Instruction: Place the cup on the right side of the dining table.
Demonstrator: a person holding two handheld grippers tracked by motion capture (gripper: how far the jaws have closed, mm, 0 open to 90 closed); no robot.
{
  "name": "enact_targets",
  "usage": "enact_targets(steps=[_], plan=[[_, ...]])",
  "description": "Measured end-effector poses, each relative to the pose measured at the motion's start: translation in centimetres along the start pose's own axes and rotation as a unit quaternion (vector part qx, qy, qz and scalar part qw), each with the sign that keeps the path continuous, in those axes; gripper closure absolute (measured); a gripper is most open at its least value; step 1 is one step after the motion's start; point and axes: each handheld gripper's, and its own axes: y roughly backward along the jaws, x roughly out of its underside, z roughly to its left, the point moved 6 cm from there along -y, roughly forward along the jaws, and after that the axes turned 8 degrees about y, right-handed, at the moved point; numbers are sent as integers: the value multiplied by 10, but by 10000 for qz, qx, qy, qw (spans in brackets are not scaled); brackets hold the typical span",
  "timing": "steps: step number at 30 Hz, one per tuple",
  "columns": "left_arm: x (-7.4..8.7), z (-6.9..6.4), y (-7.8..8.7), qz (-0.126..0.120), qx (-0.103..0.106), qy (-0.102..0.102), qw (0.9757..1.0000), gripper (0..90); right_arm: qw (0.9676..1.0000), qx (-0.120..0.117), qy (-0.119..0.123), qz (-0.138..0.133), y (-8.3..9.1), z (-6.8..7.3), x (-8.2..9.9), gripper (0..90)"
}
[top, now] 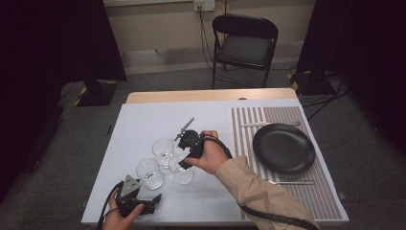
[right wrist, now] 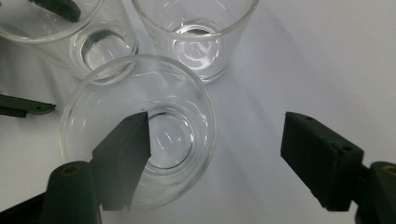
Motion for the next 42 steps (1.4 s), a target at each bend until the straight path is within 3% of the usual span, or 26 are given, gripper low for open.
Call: enact_targets(steps=[8,27,29,39,42], plan=[[0,0,0,-1,-2,-5,10000,0,9999,-89,-21,109,-7,2,2,372],[0,0,0,-2,-4,-7,10000,1,9988,-241,-163,390,-17,6,4,768],[0,0,0,-2,-6,-1,10000,1,9987,-197,-154,451,-18,7,4,775],[0,0,0,-3,-3,0,10000,1,9973,-146,-560,461,-20,7,3,830],[0,0,0,-11,5,1,10000,1,9972,-119,-542,502,-20,7,2,832]])
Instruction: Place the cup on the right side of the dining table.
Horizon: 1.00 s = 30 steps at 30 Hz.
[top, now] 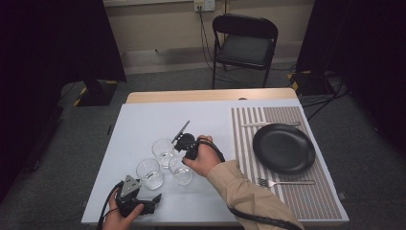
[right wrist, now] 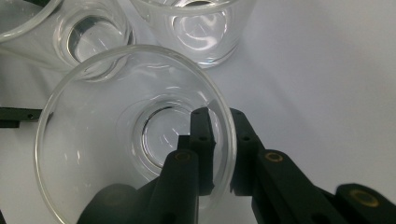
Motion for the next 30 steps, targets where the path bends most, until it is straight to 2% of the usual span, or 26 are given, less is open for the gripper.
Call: enact_targets(steps=[4,16,30], plan=[[0,0,0,-3,0,-2,10000,1,10000,-3,-74,30,3,0,2,837],[0,0,0,6,-3,-8,10000,0,10000,-53,7,76,10,0,6,849],[0,0,0,4,-3,-9,10000,0,9999,-42,-21,108,14,-3,9,855]])
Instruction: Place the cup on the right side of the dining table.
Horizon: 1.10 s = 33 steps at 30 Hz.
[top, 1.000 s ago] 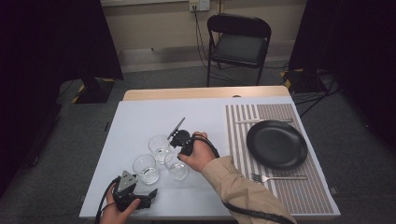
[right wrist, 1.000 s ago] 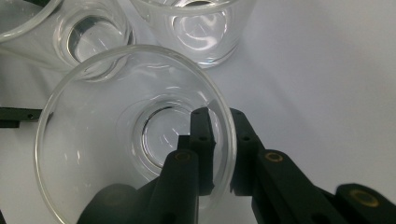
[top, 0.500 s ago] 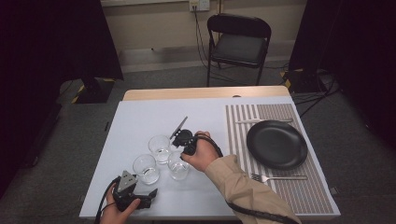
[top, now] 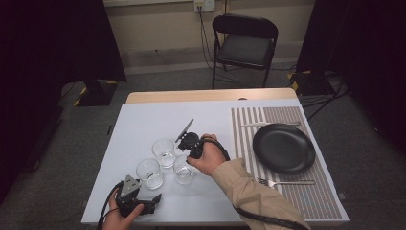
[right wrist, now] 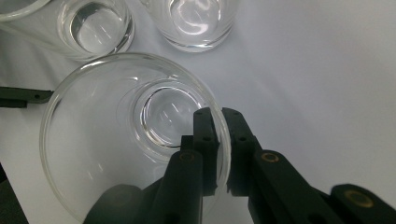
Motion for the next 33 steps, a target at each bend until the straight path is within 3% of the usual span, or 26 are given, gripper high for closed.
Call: enact_targets(steps=[15,33], plan=[[0,0,0,-1,-4,0,10000,1,9998,101,-134,-108,18,-10,3,857],[0,0,0,1,4,8,10000,0,9990,266,-344,-96,39,-27,20,858]])
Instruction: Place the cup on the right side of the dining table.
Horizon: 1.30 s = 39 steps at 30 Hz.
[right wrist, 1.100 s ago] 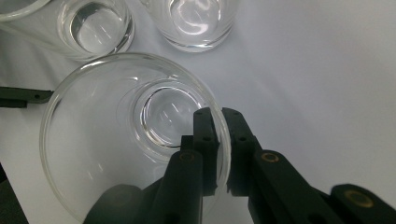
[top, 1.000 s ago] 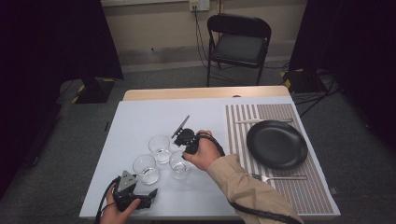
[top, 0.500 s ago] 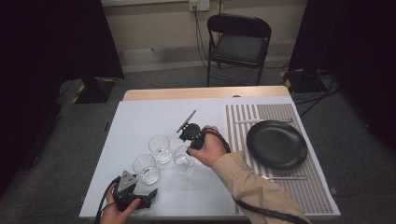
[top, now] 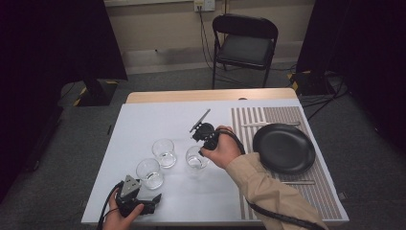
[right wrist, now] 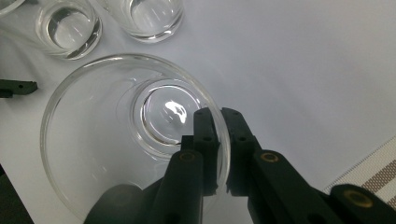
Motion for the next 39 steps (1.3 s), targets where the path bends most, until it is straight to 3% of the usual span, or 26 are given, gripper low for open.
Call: enact_targets(steps=[26,39], plan=[[0,0,0,-6,-5,0,10000,0,9993,274,-266,-6,17,-28,14,859],[0,0,0,-1,-7,-5,10000,1,9978,382,-546,-12,24,-47,28,859]])
